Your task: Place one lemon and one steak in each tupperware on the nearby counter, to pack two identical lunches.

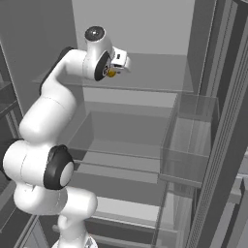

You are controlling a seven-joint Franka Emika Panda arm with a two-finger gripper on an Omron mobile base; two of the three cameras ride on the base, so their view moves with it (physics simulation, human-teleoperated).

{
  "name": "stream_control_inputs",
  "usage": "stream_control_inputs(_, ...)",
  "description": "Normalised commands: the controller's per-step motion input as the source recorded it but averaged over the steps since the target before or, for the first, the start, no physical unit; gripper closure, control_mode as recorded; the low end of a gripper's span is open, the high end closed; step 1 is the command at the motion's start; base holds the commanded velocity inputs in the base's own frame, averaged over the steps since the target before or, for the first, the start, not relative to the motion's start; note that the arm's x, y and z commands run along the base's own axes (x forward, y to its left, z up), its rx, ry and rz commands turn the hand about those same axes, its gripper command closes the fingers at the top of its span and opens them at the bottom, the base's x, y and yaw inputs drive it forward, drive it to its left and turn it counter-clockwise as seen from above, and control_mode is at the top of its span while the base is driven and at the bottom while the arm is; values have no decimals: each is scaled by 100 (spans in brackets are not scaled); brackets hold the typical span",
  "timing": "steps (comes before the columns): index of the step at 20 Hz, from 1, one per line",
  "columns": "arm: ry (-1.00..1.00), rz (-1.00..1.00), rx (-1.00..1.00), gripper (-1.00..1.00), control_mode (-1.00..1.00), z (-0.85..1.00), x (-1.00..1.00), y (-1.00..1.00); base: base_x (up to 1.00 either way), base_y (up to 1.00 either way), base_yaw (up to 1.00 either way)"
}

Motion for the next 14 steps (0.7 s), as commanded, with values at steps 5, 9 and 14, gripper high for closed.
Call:
stream_control_inputs(5,1,-1,-2,100,-100,-26,-6,0,0,0,0)
stream_control_inputs(9,-13,0,0,100,-100,2,-73,0,0,0,0)
stream_control_inputs(14,-21,2,0,100,-100,0,-100,1,0,0,0)
